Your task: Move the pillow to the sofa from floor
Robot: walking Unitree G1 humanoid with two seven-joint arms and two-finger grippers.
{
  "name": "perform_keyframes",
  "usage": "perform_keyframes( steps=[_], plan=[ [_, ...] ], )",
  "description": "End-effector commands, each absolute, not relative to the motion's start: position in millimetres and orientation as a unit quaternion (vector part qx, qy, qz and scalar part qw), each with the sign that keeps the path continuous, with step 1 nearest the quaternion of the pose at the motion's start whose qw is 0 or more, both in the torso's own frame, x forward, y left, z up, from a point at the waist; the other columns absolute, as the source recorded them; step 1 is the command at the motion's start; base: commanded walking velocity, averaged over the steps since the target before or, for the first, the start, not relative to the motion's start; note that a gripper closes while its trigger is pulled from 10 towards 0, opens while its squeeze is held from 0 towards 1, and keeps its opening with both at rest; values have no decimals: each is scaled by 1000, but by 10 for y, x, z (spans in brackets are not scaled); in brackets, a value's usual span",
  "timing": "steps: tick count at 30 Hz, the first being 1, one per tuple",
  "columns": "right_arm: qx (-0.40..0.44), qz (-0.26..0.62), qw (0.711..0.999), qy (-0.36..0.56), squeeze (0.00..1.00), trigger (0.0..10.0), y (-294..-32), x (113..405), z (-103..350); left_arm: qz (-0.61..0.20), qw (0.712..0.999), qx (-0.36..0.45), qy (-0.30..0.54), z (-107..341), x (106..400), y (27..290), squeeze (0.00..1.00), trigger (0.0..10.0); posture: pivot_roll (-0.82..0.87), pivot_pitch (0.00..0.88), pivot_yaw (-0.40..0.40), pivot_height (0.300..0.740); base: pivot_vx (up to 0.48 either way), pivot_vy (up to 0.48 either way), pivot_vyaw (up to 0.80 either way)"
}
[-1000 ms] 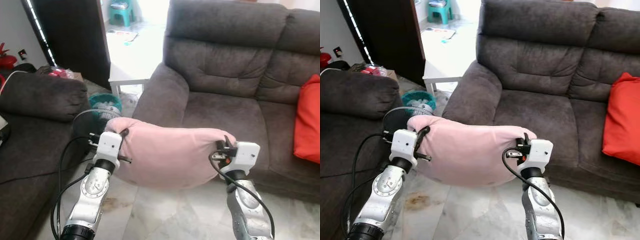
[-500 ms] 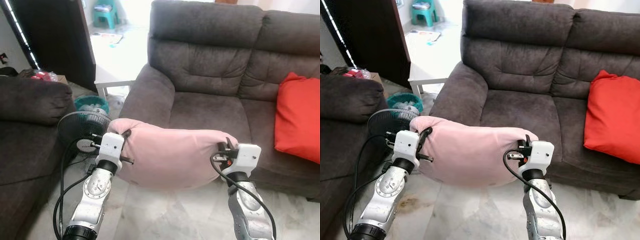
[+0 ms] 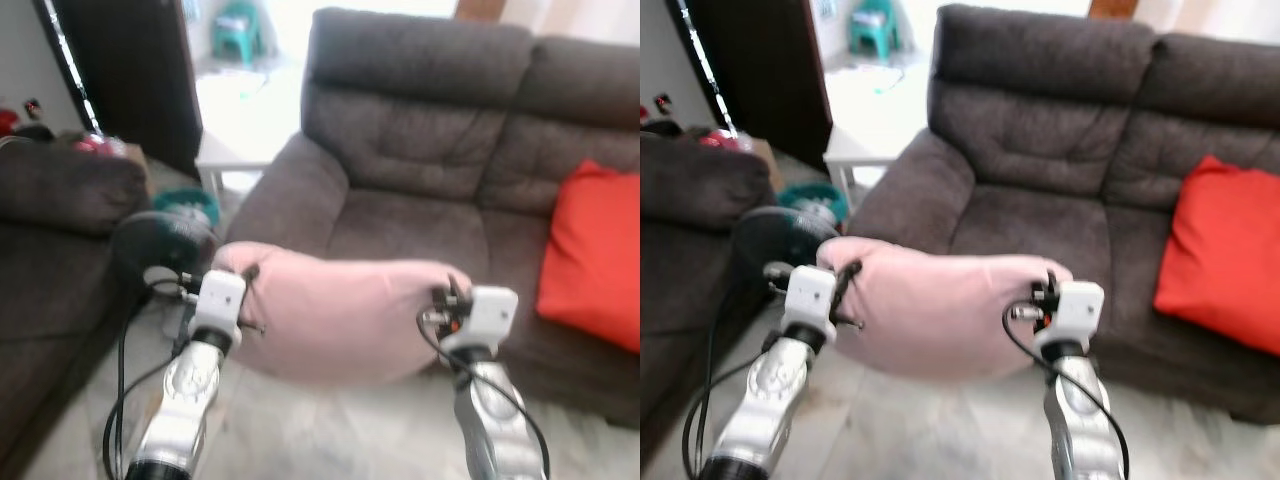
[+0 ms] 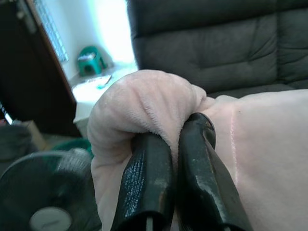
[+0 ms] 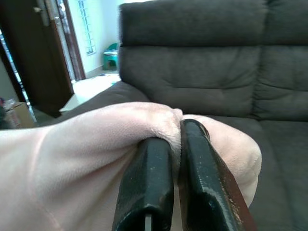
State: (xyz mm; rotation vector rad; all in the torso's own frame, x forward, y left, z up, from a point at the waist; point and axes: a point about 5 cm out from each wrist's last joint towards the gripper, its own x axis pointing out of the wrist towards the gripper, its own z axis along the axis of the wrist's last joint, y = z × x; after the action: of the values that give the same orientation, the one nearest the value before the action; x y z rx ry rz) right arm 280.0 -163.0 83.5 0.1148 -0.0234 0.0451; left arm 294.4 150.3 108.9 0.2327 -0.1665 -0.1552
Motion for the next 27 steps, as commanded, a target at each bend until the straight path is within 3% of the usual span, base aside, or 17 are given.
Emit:
perform_keyframes(
  steps=[1, 15, 27],
  plan=[
    [58, 10, 997, -40, 0, 10000, -1708, 2813, 946, -78, 985, 109, -108, 1195, 2955, 1472, 0, 10000, 79, 0, -52, 740, 0, 0, 0],
    [57, 21, 997, -40, 0, 10000, -1677, 2837, 958, -80, 986, 100, -111, 1198, 2922, 1454, 0, 10000, 80, 0, -62, 740, 0, 0, 0],
    [56, 19, 997, -40, 0, 10000, -1665, 2831, 956, -94, 982, 116, -114, 1233, 2953, 1424, 0, 10000, 81, 0, -47, 740, 282, 0, 0]
  ],
)
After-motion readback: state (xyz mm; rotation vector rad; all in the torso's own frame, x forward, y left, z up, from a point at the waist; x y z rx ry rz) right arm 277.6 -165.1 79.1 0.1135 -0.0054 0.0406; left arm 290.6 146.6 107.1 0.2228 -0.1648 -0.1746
